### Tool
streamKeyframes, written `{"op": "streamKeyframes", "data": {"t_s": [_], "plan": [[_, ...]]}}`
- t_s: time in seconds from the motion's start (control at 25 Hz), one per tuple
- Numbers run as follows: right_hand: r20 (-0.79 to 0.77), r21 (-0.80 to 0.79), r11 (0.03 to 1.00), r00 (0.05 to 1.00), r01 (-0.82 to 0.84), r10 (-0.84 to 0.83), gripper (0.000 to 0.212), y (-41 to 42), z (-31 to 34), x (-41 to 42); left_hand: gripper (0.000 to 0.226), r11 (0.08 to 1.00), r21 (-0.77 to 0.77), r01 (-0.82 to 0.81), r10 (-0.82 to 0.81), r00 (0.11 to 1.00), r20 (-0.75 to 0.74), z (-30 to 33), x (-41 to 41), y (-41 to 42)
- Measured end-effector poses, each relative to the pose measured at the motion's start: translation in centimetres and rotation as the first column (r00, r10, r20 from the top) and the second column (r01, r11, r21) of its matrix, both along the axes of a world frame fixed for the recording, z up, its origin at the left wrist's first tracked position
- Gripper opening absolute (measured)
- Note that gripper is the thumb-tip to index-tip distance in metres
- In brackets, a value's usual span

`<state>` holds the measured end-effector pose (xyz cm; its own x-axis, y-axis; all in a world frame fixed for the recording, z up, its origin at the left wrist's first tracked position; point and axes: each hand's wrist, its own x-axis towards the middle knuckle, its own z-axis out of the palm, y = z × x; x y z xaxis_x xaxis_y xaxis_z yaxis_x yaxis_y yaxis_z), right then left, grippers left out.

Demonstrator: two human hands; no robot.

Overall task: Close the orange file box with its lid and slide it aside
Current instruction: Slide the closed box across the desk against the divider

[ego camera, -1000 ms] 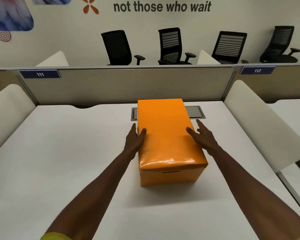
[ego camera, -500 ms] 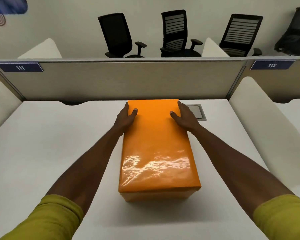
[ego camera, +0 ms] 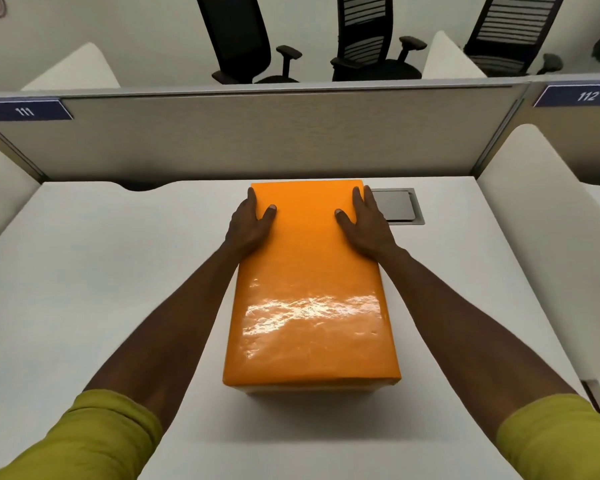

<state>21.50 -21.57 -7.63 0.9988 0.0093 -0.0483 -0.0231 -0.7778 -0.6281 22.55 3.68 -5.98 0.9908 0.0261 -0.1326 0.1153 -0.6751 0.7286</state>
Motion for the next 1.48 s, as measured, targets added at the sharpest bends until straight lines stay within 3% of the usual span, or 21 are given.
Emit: {"op": "streamKeyframes", "data": {"t_s": [0.12,0.24,0.4,0.52,0.68,0.8,0.92,1.04,1.16,1.24,1.36,1.48], "plan": [[-0.026,0.087,0.996,1.000,-0.010,0.012,0.077,-0.2,0.4,-0.2,0.079,1.000,-0.018,0.007,-0.008,0.999,-0.038,0.1,-0.2,0.0],[-0.054,0.270,0.961,0.997,0.068,-0.055,0.082,-0.9,1.5,-2.0,0.081,0.985,-0.169,-0.033,0.014,0.993,-0.114,1.3,-0.6,0.6],[-0.082,0.430,0.881,0.980,0.198,-0.180,0.080,-2.2,1.8,-10.8,0.080,0.956,-0.276,-0.104,0.076,0.991,-0.112,1.0,-6.4,1.7],[-0.200,0.490,0.839,0.967,0.236,-0.156,0.080,-1.9,1.8,-18.1,0.103,0.944,-0.321,-0.078,0.023,0.985,-0.173,-0.5,-13.9,2.4],[-0.163,0.306,0.942,0.983,0.135,-0.088,0.084,-0.4,0.8,-20.6,0.112,0.956,-0.288,-0.062,0.018,0.988,-0.153,-1.5,-16.7,2.2],[-0.054,0.180,0.975,0.991,0.130,-0.122,0.084,1.3,0.9,-21.8,0.098,0.969,-0.247,-0.010,-0.004,0.998,-0.058,-1.2,-17.0,3.2],[0.005,0.009,0.991,0.991,0.133,-0.133,0.088,0.7,0.7,-21.6,0.092,0.995,-0.101,0.021,-0.013,0.997,0.075,-0.8,-17.7,1.7],[0.120,-0.177,0.984,0.993,0.036,-0.015,0.100,2.3,0.4,-24.3,0.105,0.964,0.036,0.265,-0.267,0.950,0.161,-0.8,-21.5,3.0],[0.127,-0.416,0.909,0.989,-0.014,0.073,0.110,3.7,-0.5,-26.6,0.111,0.826,0.251,0.505,-0.556,0.803,0.215,-2.8,-23.8,5.1],[0.124,-0.447,0.894,0.991,0.007,0.055,0.111,4.6,-0.5,-27.0,0.107,0.802,0.299,0.517,-0.584,0.786,0.205,-3.2,-24.0,6.3],[0.130,-0.449,0.894,0.989,0.002,0.063,0.110,4.2,-0.3,-26.9,0.109,0.824,0.237,0.515,-0.558,0.810,0.180,-3.0,-23.7,5.6],[0.220,-0.188,0.971,0.970,0.144,-0.101,0.105,4.6,0.5,-27.6,0.119,0.886,0.045,0.461,-0.459,0.862,0.215,-3.4,-24.6,6.4]]}}
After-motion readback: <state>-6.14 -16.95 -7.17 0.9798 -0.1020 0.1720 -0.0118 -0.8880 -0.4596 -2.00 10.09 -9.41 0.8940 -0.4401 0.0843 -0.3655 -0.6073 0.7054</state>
